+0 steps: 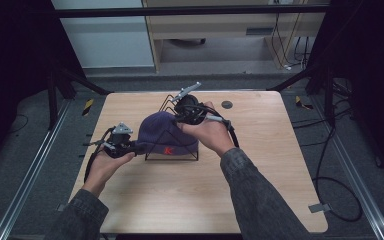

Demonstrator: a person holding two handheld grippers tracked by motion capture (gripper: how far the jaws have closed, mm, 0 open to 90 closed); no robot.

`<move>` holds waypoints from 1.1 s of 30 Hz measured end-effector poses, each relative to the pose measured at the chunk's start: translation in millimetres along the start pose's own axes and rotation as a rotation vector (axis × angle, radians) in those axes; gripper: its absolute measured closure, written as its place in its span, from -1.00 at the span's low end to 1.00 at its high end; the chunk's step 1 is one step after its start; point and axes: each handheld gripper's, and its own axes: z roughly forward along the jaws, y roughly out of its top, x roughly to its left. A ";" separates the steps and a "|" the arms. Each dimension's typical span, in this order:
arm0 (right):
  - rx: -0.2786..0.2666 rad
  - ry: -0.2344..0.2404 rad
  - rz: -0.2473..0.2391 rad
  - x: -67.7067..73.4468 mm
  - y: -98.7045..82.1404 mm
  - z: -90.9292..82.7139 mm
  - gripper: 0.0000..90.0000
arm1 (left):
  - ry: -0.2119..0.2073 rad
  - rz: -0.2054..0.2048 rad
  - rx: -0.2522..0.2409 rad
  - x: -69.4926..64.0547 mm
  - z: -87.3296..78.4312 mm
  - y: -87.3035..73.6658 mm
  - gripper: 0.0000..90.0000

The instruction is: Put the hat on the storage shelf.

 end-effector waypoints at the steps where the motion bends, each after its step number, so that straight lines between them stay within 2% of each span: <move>1: 0.000 0.001 0.001 -0.2 -0.6 -0.1 0.67 | -0.001 0.004 -0.003 -0.3 1.1 -0.4 0.49; 9: 0.008 0.005 0.012 -2.0 -6.1 0.1 0.55 | 0.006 0.021 0.011 -1.8 3.4 -0.6 0.43; 19: -0.002 0.015 0.013 -0.6 -5.0 -5.7 0.50 | 0.001 -0.008 0.012 -0.4 4.3 -7.8 0.36; 24: -0.008 0.018 0.010 0.8 -5.0 -8.4 0.47 | 0.010 -0.013 -0.026 -0.5 -6.0 -8.5 0.28; 33: -0.030 0.020 0.006 3.5 -6.0 -18.3 0.45 | 0.063 -0.021 -0.050 -7.0 -23.0 -17.9 0.02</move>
